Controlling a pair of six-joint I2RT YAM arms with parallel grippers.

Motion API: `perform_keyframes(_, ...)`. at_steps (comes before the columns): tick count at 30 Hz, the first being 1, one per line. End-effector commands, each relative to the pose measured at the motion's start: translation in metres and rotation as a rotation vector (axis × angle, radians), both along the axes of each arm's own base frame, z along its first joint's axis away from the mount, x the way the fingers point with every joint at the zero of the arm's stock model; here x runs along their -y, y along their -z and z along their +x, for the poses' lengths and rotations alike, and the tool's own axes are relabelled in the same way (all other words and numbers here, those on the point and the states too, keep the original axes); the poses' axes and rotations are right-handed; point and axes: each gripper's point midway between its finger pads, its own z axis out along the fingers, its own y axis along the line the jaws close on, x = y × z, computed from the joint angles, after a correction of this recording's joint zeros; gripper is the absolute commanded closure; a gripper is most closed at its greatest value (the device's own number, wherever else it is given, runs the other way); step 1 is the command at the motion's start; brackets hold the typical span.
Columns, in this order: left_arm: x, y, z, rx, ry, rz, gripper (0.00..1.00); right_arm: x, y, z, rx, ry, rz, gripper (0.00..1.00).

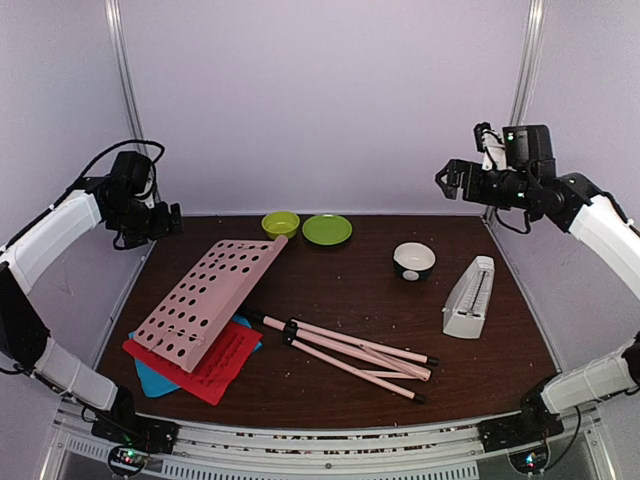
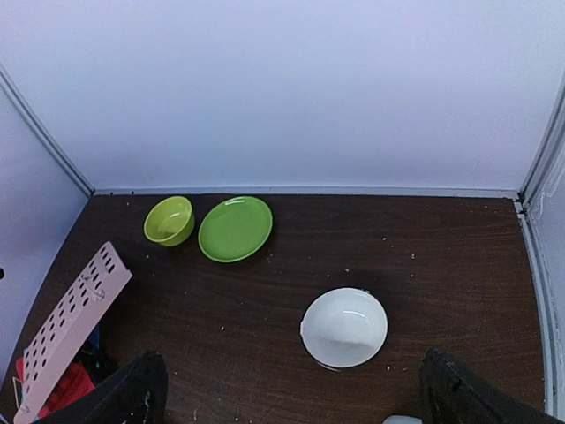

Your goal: Set up the instrument practice props

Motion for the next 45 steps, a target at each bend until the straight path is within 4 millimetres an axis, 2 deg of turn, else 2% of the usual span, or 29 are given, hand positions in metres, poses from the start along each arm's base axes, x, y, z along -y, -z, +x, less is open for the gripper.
perform_keyframes(1,0.035,-0.002,-0.003,-0.015,0.193,-0.02,0.02,-0.032,0.011,-0.004,-0.043,-0.115,-0.124,0.0)
perform_keyframes(9,0.099,0.034,-0.039,-0.109,0.498,-0.095,0.02,-0.091,0.053,-0.014,-0.22,-0.352,-0.117,0.0)
perform_keyframes(17,0.139,0.082,-0.073,-0.218,0.645,-0.103,0.02,-0.111,0.083,-0.025,-0.321,-0.418,-0.094,0.0)
perform_keyframes(23,0.155,0.1,-0.081,-0.254,0.7,-0.08,0.06,-0.122,0.096,-0.035,-0.358,-0.454,-0.089,0.0)
perform_keyframes(29,0.176,0.108,-0.09,-0.267,0.764,-0.086,0.21,-0.131,0.096,-0.039,-0.362,-0.475,-0.069,0.0)
perform_keyframes(40,0.19,0.121,-0.091,-0.299,0.805,-0.048,0.64,-0.139,0.098,-0.043,-0.373,-0.496,-0.05,0.0)
perform_keyframes(45,0.192,0.121,-0.088,-0.298,0.798,-0.043,0.85,-0.142,0.098,-0.043,-0.377,-0.499,-0.044,0.0)
